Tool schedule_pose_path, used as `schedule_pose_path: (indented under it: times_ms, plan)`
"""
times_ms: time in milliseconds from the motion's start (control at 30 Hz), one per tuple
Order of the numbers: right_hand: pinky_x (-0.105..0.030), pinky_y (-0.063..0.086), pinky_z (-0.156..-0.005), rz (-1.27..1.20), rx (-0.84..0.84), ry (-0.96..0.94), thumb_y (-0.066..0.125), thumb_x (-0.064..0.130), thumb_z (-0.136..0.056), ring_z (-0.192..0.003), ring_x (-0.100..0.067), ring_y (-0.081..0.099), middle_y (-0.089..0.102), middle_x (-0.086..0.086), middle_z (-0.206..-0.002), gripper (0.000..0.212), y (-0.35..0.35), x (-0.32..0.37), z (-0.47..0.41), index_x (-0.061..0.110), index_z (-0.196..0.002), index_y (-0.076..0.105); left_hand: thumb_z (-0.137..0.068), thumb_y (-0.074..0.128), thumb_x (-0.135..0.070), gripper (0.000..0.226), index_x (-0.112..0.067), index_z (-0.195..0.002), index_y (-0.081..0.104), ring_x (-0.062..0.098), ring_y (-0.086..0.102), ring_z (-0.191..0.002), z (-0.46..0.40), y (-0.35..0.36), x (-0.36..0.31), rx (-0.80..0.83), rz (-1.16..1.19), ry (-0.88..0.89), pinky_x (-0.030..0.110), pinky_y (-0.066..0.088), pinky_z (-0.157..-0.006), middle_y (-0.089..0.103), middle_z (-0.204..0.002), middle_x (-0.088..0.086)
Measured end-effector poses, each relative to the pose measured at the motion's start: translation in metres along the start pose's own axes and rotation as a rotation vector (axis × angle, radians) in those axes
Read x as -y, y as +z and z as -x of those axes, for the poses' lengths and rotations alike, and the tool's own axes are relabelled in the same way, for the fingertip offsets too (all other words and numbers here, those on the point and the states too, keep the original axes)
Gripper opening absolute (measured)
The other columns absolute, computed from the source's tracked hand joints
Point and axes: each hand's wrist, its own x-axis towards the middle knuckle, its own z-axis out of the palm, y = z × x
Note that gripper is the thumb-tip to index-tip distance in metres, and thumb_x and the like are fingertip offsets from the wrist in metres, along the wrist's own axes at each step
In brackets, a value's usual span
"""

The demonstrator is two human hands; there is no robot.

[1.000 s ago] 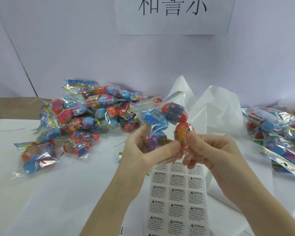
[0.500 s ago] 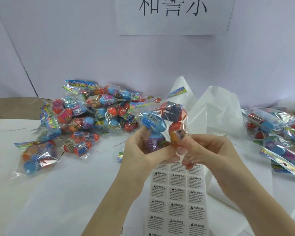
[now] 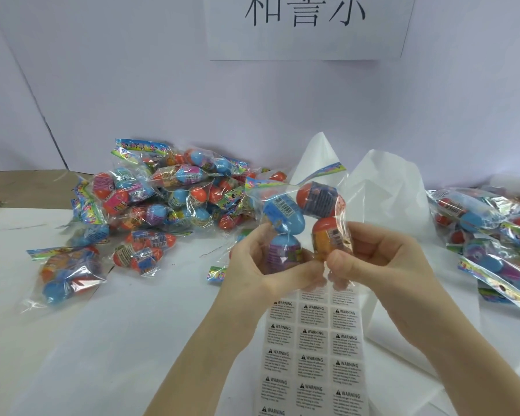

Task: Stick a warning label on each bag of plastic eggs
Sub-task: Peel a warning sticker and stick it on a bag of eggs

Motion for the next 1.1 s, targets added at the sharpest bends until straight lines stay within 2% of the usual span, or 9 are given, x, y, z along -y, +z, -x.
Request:
schedule_pose_path:
  times_ms: [67,233,333,500,633,767,867,967,1100]
  plan:
    - [-0.016,0.047,-0.051,0.017,-0.013,-0.035,0.087,0.012,-0.04,-0.053,-0.007,0.059,0.071,0.0,-0.068,0.042,-0.003,0.0,-0.001,0.025,-0.079,0.078,-0.064,0.077,-0.004,0.037,-0.012,-0.098,0.063,0.015,0.068,-0.075,0.0,-0.003,0.001,0.049,-0.015,-0.012,0.021,0.052,-0.065,0.072,-0.081,0.003]
    - [-0.013,0.045,-0.059,0.32,-0.385,-0.307,0.087,0.029,-0.053,-0.059,-0.002,0.055,0.071,0.014,-0.076,0.033,0.005,-0.009,0.001,0.041,-0.079,0.072,-0.054,0.074,-0.039,0.077,-0.019,-0.126,0.054,0.014,0.06,-0.111,-0.002,0.0,0.005,-0.101,-0.013,-0.069,0.028,0.05,-0.087,0.064,-0.119,-0.001]
    - [-0.011,0.04,-0.063,0.705,-0.52,-0.519,0.07,0.033,-0.067,-0.069,-0.003,0.054,0.063,0.019,-0.078,0.026,0.01,-0.016,0.002,0.034,-0.091,0.059,-0.054,0.072,-0.044,0.061,-0.023,-0.11,0.06,0.005,0.061,-0.103,-0.002,0.005,0.008,-0.25,-0.098,-0.001,0.019,0.045,-0.083,0.065,-0.107,-0.01]
    - [-0.021,0.043,-0.075,1.093,-0.534,-0.781,0.07,0.009,-0.07,-0.08,-0.014,0.053,0.062,-0.003,-0.092,0.03,0.014,-0.03,0.002,0.006,-0.1,0.069,-0.064,0.064,-0.046,0.055,-0.011,-0.106,0.061,0.008,0.064,-0.087,0.002,0.013,0.007,-0.003,0.006,-0.05,0.022,0.049,-0.071,0.07,-0.09,-0.005]
    - [-0.021,0.042,-0.091,0.95,-0.196,-0.798,0.07,0.029,-0.075,-0.1,-0.013,0.054,0.056,-0.001,-0.114,0.05,0.02,-0.031,0.006,0.007,-0.118,0.059,-0.068,0.082,-0.027,0.037,-0.013,-0.097,0.065,0.011,0.066,-0.081,0.0,0.011,0.004,-0.154,0.153,-0.041,0.022,0.053,-0.068,0.07,-0.086,-0.001]
    - [-0.016,0.04,-0.082,0.73,-0.387,-0.678,0.061,0.034,-0.08,-0.091,-0.009,0.053,0.057,0.005,-0.106,0.033,0.019,-0.02,0.007,0.022,-0.11,0.057,-0.068,0.074,-0.02,0.008,-0.019,-0.076,0.072,0.011,0.055,-0.071,-0.002,0.001,0.0,-0.149,0.185,-0.045,0.02,0.044,-0.065,0.062,-0.076,0.001]
    - [-0.014,0.04,-0.073,0.426,-0.443,-0.325,0.062,0.047,-0.067,-0.083,-0.003,0.054,0.063,0.018,-0.095,0.026,0.015,-0.01,0.003,0.04,-0.092,0.062,-0.068,0.057,-0.022,0.024,-0.015,-0.082,0.074,0.015,0.055,-0.075,-0.001,-0.001,0.0,-0.12,0.187,-0.07,0.022,0.044,-0.068,0.063,-0.08,0.004]
    - [-0.011,0.042,-0.06,0.108,-0.223,-0.044,0.07,0.035,-0.062,-0.063,-0.003,0.056,0.066,0.009,-0.07,0.013,0.01,-0.006,0.0,0.025,-0.07,0.072,-0.067,0.055,-0.023,0.021,-0.021,-0.075,0.074,0.006,0.052,-0.059,0.0,0.002,-0.003,-0.108,0.117,-0.059,0.013,0.043,-0.054,0.06,-0.065,-0.005]
    - [-0.009,0.039,-0.048,-0.002,-0.178,0.004,0.064,0.019,-0.066,-0.048,-0.002,0.05,0.058,0.003,-0.056,0.008,0.012,-0.003,0.001,0.015,-0.059,0.067,-0.068,0.06,-0.026,0.016,-0.02,-0.078,0.071,0.009,0.052,-0.062,-0.001,0.003,-0.003,-0.087,0.022,-0.059,0.016,0.043,-0.059,0.057,-0.068,-0.001]
